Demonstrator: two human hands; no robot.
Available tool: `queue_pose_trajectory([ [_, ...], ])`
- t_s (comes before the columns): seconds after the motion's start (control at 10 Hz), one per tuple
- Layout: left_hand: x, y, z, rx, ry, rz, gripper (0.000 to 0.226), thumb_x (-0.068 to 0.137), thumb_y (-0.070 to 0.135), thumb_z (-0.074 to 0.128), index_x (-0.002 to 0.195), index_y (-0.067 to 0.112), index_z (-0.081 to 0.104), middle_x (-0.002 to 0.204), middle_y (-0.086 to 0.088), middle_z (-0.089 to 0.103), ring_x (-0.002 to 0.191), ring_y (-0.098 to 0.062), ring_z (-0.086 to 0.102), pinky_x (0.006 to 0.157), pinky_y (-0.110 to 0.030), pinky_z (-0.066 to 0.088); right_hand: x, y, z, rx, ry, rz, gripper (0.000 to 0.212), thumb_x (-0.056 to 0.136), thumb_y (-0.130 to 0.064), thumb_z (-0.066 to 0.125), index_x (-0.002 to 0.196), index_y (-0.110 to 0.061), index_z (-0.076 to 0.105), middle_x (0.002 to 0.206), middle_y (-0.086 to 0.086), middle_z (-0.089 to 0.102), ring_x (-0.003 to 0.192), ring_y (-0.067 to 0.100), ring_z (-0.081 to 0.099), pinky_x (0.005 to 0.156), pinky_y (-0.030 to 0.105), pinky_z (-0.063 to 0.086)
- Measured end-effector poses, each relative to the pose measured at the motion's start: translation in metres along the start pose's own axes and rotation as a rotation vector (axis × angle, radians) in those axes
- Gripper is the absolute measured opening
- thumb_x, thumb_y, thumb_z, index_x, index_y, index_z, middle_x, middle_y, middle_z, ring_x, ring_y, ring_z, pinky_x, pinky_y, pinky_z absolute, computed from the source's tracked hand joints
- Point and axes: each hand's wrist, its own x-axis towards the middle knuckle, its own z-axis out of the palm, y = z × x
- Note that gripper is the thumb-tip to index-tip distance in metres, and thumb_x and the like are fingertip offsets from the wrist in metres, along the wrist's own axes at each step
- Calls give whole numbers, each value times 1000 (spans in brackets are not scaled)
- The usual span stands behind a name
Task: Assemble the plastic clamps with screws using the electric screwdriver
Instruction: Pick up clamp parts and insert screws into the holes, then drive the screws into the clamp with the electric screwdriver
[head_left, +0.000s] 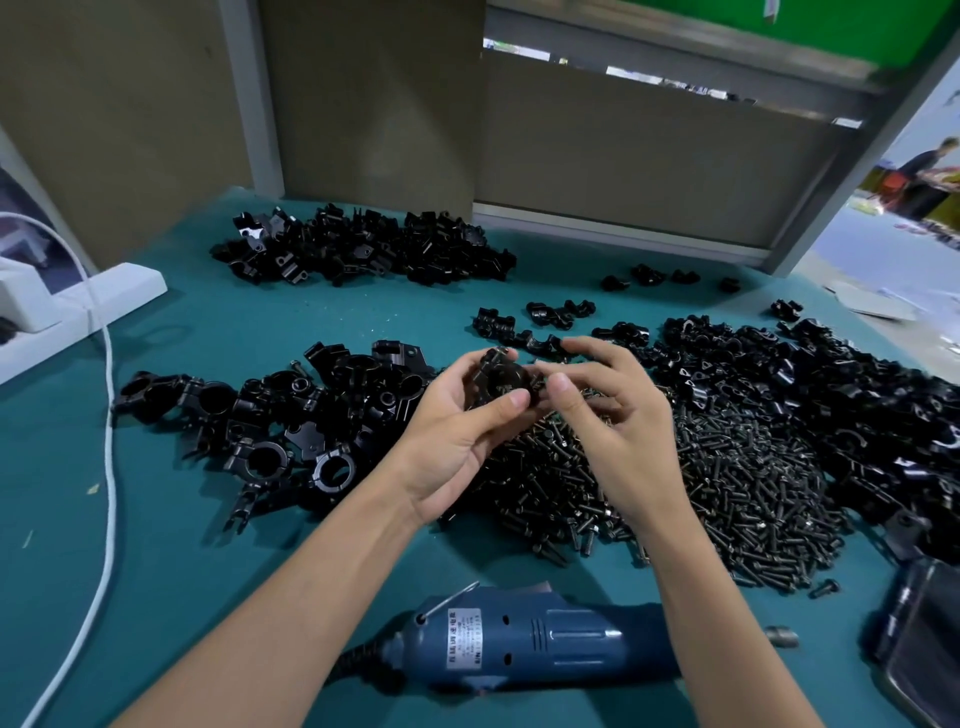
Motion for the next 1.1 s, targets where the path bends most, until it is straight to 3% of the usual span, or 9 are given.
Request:
queue_pose_trajectory([
  [0.1,0,3,-1,-46,8,22,37,74,-2,65,109,3,56,101,-11,73,99,-29,71,87,-32,59,-19,-10,-16,-222,47,-118,20,95,-29,57,111,-24,68,109,-11,65,95,2,61,81,34,55],
  [0.3,0,4,0,-70,18,13,48,74,3,70,119,4,53,99,-14,70,99,-36,69,85,-35,59,-104,-9,-26,-889,-432,-532,64,91,-74,30,103,-25,68,76,-6,57,66,16,54,59,27,47],
  [0.5,-1,9,-1,17,60,30,43,71,9,78,111,11,63,101,-16,67,89,-33,69,80,-36,59,-105,-2,-28,-1006,-504,-520,75,76,-85,30,115,-28,61,69,-9,57,57,11,57,52,17,46],
  [0.6,-2,13,-1,161,101,44,42,65,8,80,103,14,66,90,-9,72,81,-30,71,73,-31,60,-102,1,-31,-938,-504,-602,75,72,-82,52,117,-22,51,73,-11,59,63,11,58,61,23,45],
  [0.7,-1,19,-2,268,141,69,39,61,6,81,95,21,70,90,-6,74,86,-32,73,72,-29,60,-97,3,-43,-876,-308,-714,57,70,-32,76,118,-15,50,79,-4,65,65,20,59,64,33,46],
  [0.8,-1,28,-6,350,151,109,35,59,9,81,88,27,71,93,-7,73,92,-34,73,75,-31,60,-80,-1,-63,-766,-58,-771,44,77,-14,66,119,-10,54,87,3,70,76,22,62,71,37,49],
  [0.9,-3,38,-18,376,166,136,37,59,7,80,91,23,70,93,-10,71,92,-34,72,76,-34,60,-49,-18,-60,-577,192,-712,45,73,-7,68,117,1,59,92,6,68,85,16,60,75,34,50],
  [1.0,-7,41,-28,318,171,133,40,61,4,79,97,17,67,92,-10,71,86,-32,72,74,-33,60,-14,-5,-157,-272,282,-723,30,77,-7,65,107,-5,63,83,2,68,76,16,59,70,32,50],
  [1.1,-9,43,-32,345,169,126,42,61,6,80,100,16,67,95,-12,71,87,-34,72,75,-34,60,29,-3,-203,193,557,-532,17,80,-7,62,97,-10,63,75,-2,65,67,15,57,64,30,49],
])
